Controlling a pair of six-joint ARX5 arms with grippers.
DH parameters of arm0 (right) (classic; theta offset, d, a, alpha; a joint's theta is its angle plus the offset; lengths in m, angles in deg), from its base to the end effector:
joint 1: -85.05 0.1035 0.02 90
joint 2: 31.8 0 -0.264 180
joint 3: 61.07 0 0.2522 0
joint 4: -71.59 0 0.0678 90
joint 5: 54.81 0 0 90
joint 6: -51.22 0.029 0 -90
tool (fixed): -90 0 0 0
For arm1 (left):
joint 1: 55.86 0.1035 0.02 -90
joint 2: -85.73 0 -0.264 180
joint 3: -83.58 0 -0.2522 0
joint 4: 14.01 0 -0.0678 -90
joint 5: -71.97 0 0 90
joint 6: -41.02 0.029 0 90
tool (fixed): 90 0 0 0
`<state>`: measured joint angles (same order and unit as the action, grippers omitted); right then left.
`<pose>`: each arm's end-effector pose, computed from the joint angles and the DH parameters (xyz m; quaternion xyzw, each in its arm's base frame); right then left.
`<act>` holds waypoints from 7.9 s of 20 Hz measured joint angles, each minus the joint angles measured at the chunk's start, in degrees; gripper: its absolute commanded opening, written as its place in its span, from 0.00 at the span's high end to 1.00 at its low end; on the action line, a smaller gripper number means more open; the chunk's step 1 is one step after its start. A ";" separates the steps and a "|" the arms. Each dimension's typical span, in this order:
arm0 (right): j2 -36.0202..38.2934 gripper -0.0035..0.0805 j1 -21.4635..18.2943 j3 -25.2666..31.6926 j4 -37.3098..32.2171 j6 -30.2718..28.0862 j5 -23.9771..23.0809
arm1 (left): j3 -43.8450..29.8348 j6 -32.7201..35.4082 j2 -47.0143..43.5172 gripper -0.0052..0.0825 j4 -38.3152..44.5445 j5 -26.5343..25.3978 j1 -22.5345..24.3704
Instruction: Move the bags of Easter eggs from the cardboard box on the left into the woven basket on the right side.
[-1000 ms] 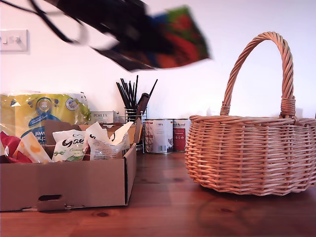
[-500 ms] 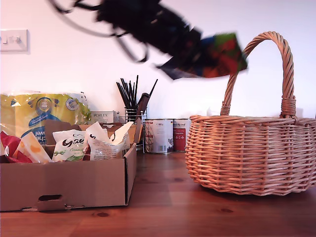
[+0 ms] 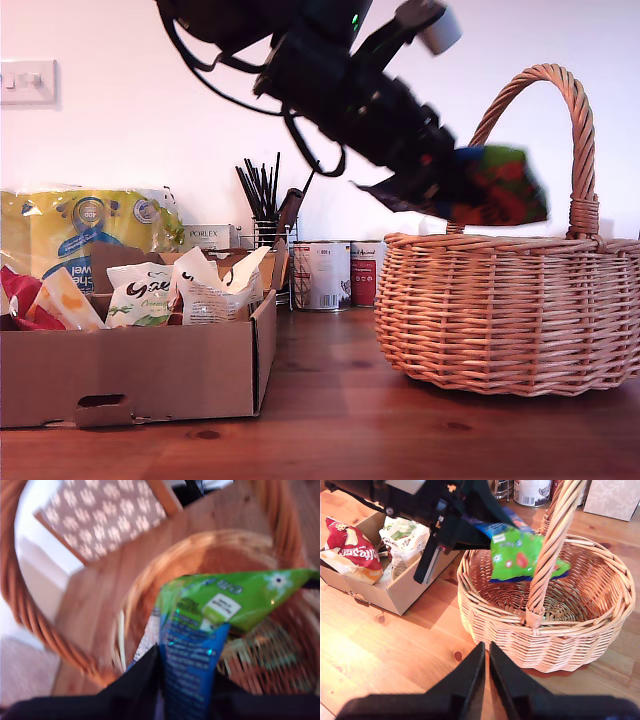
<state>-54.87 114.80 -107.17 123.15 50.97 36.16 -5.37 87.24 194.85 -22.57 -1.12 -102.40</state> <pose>0.0816 0.0472 0.2594 -0.0633 0.2381 0.2572 0.9344 0.2908 -0.3191 0.2319 0.3790 0.0039 -0.5580 0.7382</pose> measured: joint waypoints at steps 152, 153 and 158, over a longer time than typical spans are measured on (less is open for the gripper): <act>0.00 0.97 0.00 0.00 -0.09 -2.78 -0.04 | -2.19 21.97 -1.70 0.77 4.17 6.97 1.97; 0.00 0.97 0.00 0.00 -0.09 -2.78 -0.04 | -2.19 23.12 -1.70 0.77 3.98 6.99 1.90; 0.00 0.97 0.00 0.00 -0.17 -2.80 0.00 | -2.19 24.48 -1.70 0.53 3.10 5.90 1.57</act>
<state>-54.87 114.80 -107.17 122.98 48.17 36.16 -7.55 111.72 193.14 -19.47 4.78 -100.83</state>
